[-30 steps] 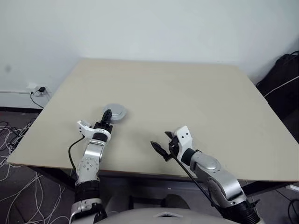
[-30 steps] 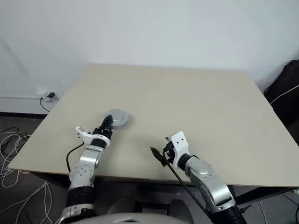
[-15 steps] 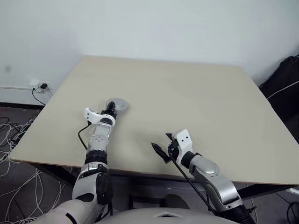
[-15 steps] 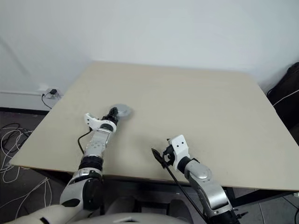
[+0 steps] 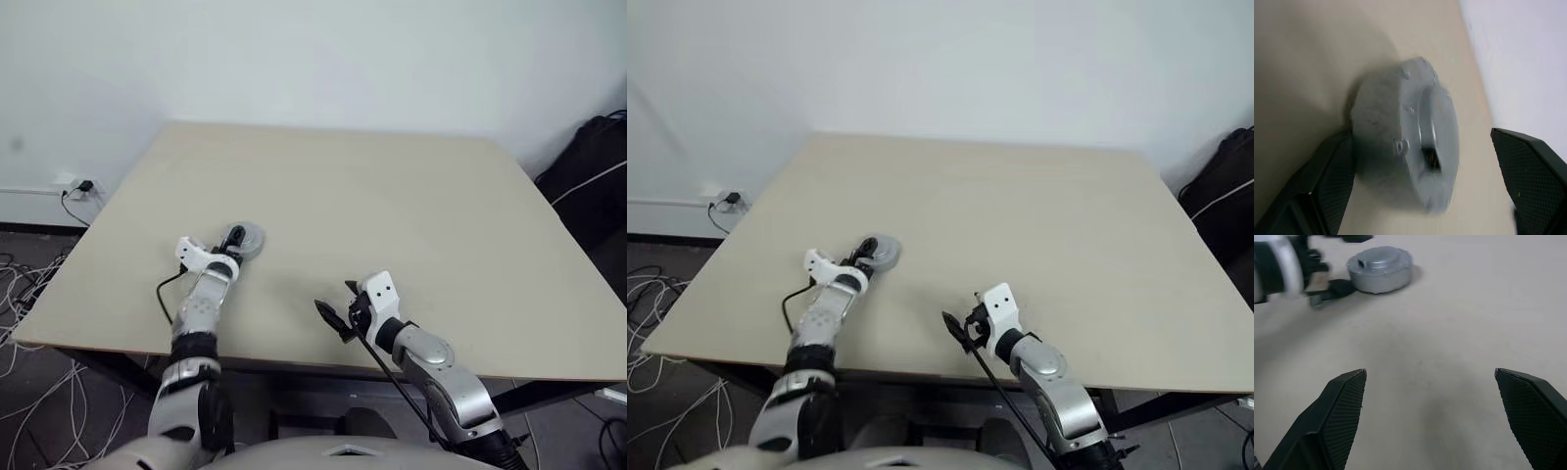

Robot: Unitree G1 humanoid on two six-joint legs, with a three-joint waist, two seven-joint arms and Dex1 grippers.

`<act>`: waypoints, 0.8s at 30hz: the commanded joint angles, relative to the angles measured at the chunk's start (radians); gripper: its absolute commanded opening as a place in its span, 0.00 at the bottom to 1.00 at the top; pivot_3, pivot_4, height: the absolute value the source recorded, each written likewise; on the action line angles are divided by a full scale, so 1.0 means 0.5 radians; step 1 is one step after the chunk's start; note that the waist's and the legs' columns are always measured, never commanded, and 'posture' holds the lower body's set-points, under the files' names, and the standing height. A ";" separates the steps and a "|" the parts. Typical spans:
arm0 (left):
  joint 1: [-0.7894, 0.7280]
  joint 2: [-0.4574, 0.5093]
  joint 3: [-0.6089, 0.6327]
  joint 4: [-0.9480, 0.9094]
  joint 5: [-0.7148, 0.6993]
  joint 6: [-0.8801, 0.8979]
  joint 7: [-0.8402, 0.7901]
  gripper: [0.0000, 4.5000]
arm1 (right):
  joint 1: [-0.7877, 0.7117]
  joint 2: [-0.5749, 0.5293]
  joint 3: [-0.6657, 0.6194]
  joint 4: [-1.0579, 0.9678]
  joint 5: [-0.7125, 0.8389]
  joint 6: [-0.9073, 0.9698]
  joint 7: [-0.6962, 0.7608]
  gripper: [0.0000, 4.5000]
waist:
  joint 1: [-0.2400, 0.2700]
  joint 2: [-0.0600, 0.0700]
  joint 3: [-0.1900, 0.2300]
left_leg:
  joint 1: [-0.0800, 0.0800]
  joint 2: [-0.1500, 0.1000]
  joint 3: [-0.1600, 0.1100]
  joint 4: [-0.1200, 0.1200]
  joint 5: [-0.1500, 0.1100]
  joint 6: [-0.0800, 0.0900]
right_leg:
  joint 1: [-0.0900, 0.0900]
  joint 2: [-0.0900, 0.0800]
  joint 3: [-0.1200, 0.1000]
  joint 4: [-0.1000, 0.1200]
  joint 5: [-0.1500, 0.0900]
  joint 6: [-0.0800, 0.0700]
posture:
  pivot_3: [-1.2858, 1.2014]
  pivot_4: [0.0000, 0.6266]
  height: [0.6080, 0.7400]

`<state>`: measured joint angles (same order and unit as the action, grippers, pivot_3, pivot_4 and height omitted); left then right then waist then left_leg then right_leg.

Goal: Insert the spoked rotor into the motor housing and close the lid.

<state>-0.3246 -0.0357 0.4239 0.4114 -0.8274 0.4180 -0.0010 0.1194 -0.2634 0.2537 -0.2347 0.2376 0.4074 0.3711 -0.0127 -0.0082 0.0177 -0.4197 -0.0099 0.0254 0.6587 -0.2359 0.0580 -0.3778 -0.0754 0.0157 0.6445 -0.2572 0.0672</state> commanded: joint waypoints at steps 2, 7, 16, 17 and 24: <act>0.415 0.050 -0.144 -0.519 0.029 0.373 0.098 0.99 | -0.032 0.022 -0.036 -0.042 0.001 0.025 0.004 1.00 | -0.005 0.006 -0.016 | 0.007 0.000 0.001 -0.005 0.000 0.000 | 0.004 -0.002 0.002 -0.001 -0.005 -0.008 | 0.52 0.00 1.00; 0.992 0.292 -0.555 -1.148 0.467 0.159 -0.168 0.99 | -0.015 0.084 -0.079 -0.016 -0.005 -0.005 -0.047 1.00 | -0.028 0.014 -0.027 | 0.017 0.001 0.006 -0.018 0.000 -0.002 | 0.005 -0.007 0.013 0.000 -0.010 -0.018 | 0.52 0.00 1.00; 1.428 0.255 -0.957 -1.237 1.525 -0.968 0.047 0.99 | 0.030 0.218 -0.134 0.287 -0.448 -0.836 -0.417 1.00 | 0.010 0.024 -0.025 | 0.009 0.000 0.009 -0.023 0.000 -0.002 | -0.004 -0.014 0.011 -0.001 -0.011 -0.020 | 0.52 0.00 1.00; 1.455 0.215 -0.974 -1.218 1.579 -1.053 0.088 0.99 | 0.043 0.215 -0.133 0.343 -0.495 -0.948 -0.440 1.00 | 0.008 0.025 -0.025 | 0.008 0.000 0.010 -0.023 0.000 -0.002 | -0.005 -0.014 0.011 -0.001 -0.012 -0.020 | 0.52 0.00 1.00; 1.490 0.095 -1.008 -1.059 1.888 -1.426 0.319 0.99 | 0.168 0.371 -0.288 0.564 -0.531 -1.269 -0.689 1.00 | 0.005 0.027 -0.023 | 0.006 0.002 0.011 -0.025 0.000 -0.002 | -0.009 -0.011 0.011 -0.003 -0.014 -0.022 | 0.52 0.00 1.00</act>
<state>0.4362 0.0231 -0.0891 -0.1153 0.0987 -0.2486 0.1293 0.2030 -0.0912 0.1365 0.0545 -0.0287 -0.1800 0.0561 -0.0100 0.0052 0.0063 -0.4166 -0.0089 0.0312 0.6462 -0.2362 0.0571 -0.3820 -0.0811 0.0211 0.6431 -0.2642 0.0565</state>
